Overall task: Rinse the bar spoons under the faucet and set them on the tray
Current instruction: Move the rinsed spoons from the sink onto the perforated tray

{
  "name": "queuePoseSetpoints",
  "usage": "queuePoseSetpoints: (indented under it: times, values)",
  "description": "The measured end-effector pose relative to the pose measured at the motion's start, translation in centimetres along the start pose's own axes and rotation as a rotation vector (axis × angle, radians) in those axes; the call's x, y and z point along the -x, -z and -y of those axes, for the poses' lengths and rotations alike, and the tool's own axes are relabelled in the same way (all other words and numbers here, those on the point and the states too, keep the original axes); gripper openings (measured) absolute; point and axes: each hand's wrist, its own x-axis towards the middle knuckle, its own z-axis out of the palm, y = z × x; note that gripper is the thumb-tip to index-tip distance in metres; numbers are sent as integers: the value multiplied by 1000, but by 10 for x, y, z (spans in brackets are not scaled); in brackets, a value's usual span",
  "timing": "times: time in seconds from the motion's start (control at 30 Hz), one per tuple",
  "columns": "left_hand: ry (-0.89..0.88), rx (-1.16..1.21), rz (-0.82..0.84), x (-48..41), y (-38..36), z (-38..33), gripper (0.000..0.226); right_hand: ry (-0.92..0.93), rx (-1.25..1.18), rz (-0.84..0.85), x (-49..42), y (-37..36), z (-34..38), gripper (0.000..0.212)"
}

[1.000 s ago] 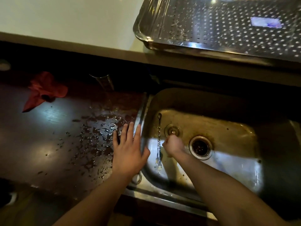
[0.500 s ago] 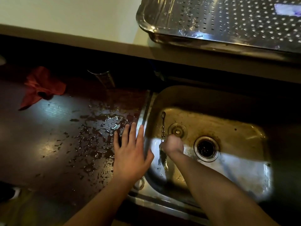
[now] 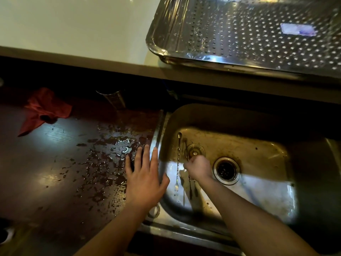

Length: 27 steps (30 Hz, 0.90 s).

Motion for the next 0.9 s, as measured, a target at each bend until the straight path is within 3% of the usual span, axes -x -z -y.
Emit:
queuePoseSetpoints:
  times: [0.3, 0.67, 0.9]
  values:
    - [-16, 15, -17, 1, -1, 1, 84, 113, -79, -74, 53, 54, 0, 4]
    - [-16, 33, -27, 3, -1, 2, 81, 525, -239, -304, 168, 165, 38, 17]
    - [-8, 61, -18, 5, 3, 1, 81, 600, -470, -425, 209, 267, 97, 17]
